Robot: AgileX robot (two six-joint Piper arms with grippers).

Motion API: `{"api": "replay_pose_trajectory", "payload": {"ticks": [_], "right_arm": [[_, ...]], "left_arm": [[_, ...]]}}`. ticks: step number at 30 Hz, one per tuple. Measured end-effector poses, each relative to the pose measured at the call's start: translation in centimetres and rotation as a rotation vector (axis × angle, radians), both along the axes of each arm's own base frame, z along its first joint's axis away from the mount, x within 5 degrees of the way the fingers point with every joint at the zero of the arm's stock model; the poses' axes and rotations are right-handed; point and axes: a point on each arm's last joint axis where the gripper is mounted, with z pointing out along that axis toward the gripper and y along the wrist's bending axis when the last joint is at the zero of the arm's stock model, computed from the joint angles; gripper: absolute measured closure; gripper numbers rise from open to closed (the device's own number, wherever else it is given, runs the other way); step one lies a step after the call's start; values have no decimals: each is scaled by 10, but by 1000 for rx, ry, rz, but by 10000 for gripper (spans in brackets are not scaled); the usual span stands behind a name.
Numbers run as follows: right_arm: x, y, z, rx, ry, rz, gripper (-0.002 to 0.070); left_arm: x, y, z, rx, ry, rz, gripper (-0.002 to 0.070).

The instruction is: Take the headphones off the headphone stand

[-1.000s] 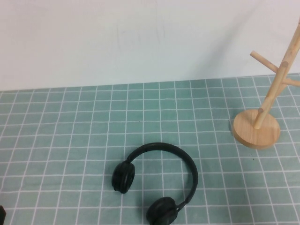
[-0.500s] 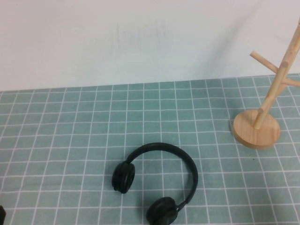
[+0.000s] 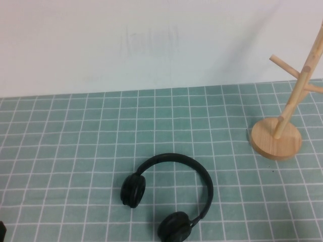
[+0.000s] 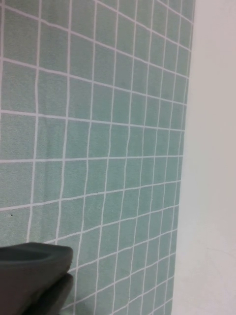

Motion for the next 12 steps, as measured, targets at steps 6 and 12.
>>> {"api": "replay_pose_trajectory", "payload": {"ticks": [6, 12], "right_arm": [[-3, 0, -13, -82, 155, 19, 682], [-3, 0, -14, -84, 174, 21, 682]], "left_arm": [[0, 0, 0, 0, 0, 0, 678], [0, 0, 0, 0, 0, 0, 678]]}}
